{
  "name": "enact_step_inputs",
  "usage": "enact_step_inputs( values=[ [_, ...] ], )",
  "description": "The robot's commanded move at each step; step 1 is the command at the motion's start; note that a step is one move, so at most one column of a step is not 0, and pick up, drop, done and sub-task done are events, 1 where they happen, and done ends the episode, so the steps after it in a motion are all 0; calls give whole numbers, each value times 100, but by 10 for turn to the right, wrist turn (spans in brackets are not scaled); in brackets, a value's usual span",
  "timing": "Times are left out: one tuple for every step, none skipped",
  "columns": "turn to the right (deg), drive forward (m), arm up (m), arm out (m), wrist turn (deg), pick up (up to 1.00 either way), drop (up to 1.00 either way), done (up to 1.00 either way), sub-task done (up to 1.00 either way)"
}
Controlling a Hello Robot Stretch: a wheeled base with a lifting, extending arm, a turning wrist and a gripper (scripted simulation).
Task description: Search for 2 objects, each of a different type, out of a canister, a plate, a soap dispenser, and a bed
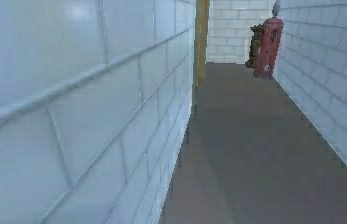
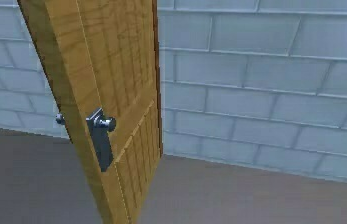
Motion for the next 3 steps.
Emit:
enact_step_inputs(
  values=[
    [120, 0, 0, 0, 0, 0, 0, 0, 0],
    [0, 60, 0, 0, 0, 0, 0, 0, 0],
    [450, 0, 0, 0, 0, 0, 0, 0, 0]
  ],
)
